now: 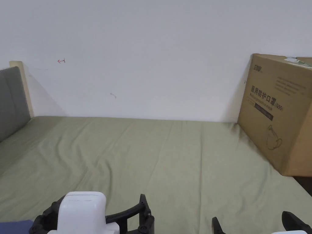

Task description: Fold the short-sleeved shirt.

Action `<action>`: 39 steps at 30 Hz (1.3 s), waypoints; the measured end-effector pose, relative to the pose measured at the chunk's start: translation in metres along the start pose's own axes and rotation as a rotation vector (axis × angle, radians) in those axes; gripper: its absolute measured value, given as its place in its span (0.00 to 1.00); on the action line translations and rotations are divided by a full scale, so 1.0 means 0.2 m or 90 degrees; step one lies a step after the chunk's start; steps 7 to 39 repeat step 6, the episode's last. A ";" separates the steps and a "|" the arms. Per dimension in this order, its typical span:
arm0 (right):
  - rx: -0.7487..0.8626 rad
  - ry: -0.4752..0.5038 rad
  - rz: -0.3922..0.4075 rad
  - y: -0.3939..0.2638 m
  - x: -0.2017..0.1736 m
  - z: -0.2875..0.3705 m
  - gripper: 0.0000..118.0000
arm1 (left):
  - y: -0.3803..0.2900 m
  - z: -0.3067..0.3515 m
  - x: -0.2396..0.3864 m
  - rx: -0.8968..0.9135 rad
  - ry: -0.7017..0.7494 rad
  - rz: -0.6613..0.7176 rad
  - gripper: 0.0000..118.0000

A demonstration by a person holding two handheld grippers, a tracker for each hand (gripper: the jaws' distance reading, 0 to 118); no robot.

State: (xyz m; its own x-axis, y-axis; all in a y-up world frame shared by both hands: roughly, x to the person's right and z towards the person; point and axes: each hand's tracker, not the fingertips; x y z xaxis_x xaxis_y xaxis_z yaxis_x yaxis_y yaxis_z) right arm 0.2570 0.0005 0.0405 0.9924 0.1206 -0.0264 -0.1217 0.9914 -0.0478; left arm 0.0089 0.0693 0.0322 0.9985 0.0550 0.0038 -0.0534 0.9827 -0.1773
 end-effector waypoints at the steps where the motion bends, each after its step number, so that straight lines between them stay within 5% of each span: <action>1: 0.000 0.000 -0.001 0.00 0.00 0.00 1.00 | 0.00 0.00 0.00 -0.002 -0.005 0.009 1.00; 39: -0.006 -0.001 0.001 -0.02 0.01 -0.01 1.00 | -0.01 -0.02 0.01 -0.007 0.023 -0.004 1.00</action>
